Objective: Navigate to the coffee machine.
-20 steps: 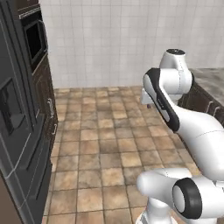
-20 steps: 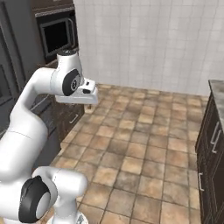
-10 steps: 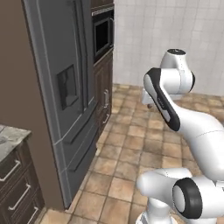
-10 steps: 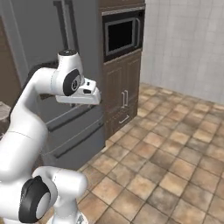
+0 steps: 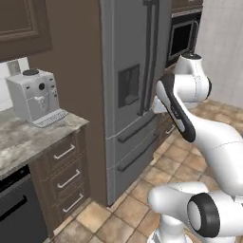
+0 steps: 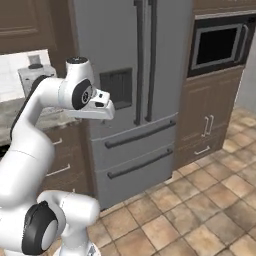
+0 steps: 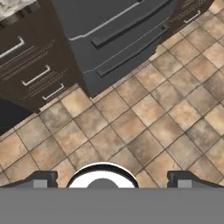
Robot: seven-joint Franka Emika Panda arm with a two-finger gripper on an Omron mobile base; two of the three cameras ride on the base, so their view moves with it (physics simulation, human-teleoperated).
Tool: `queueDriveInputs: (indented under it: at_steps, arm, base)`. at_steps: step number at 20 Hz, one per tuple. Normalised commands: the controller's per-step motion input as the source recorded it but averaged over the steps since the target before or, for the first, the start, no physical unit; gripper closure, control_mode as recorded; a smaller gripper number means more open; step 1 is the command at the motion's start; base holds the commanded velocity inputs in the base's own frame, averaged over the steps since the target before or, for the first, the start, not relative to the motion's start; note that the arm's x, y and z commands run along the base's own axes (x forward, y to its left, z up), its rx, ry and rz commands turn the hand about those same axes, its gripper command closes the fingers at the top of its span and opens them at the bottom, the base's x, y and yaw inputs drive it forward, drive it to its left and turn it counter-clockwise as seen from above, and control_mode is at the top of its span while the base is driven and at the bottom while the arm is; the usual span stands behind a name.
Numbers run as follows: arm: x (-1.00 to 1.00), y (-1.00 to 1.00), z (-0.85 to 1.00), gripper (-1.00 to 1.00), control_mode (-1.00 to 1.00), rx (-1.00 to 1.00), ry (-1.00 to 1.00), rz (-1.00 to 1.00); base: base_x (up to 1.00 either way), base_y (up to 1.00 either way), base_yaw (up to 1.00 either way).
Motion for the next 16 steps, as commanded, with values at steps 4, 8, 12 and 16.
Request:
queueDriveInputs:
  at_steps: [4,8,12,16]
  arm:
    - [0.00,0.00,0.00,-1.00,1.00,0.00,0.00,0.00]
    - [0.00,0.00,0.00,-1.00,1.00,0.00,0.00,0.00]
    - [0.00,0.00,0.00,-1.00,1.00,0.00,0.00,0.00]
    - [0.00,0.00,0.00,-1.00,1.00,0.00,0.00,0.00]
  base:
    - [0.00,0.36,0.58]
    - [0.00,0.29,0.57]
    - [0.03,0.21,0.52]
    - [0.40,0.07,0.30]
